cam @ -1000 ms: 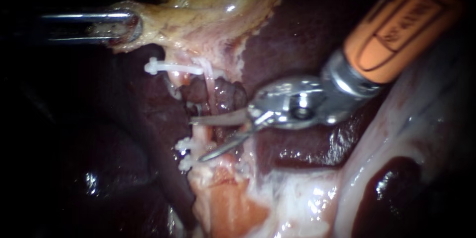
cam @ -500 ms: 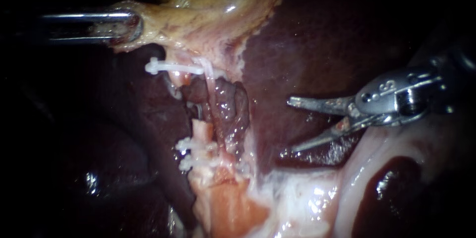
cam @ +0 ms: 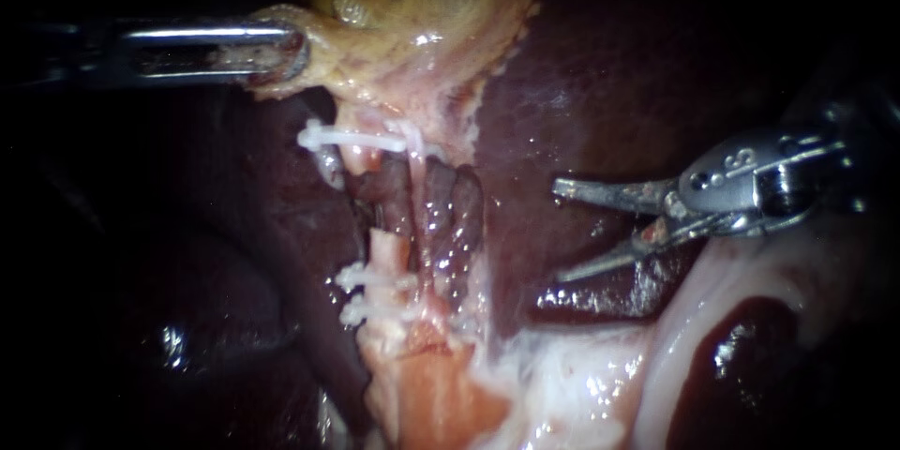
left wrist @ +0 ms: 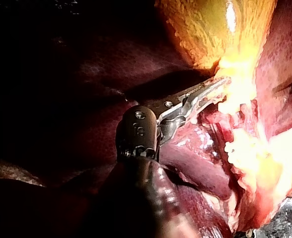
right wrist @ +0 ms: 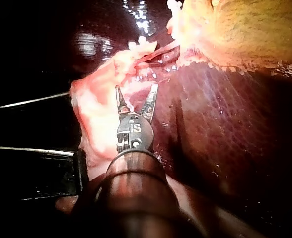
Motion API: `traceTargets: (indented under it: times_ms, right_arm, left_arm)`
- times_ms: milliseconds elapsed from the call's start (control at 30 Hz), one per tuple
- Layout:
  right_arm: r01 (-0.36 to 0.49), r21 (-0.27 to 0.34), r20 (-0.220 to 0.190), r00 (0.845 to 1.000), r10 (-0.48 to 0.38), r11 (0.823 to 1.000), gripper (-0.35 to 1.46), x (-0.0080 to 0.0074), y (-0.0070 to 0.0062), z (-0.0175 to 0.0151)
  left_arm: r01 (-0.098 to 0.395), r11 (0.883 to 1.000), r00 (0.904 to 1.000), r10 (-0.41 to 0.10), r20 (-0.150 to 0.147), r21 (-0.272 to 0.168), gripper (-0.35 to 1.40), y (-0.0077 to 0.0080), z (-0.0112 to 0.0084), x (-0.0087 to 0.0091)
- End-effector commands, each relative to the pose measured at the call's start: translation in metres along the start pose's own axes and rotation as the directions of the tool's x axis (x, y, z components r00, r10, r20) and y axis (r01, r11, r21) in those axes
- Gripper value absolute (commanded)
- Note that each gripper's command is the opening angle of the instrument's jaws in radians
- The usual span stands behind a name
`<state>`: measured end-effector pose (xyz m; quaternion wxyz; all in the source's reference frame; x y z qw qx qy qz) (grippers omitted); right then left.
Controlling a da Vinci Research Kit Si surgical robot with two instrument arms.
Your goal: Go back from the cut left tube
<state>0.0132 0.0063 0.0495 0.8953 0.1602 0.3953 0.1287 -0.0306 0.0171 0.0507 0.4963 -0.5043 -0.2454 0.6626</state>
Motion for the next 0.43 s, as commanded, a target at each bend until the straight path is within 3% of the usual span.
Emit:
traceTargets:
  times_ms: [33, 433]
  right_arm:
    - [0.0, 0.0, 0.0, 1.0, 0.0, 1.0, 1.41, -0.0001, 0.0, 0.0]
    - [-0.001, 0.022, -0.006, 1.0, 0.001, 1.0, 1.43, 0.0, 0.0001, 0.0]
  left_arm:
    - [-0.002, 1.0, 1.0, 0.002, 0.005, 0.004, -0.35, -0.0001, 0.0003, -0.0002]
    - [0.002, 1.0, 1.0, -0.002, 0.006, 0.002, -0.35, -0.0002, 0.0006, -0.0004]
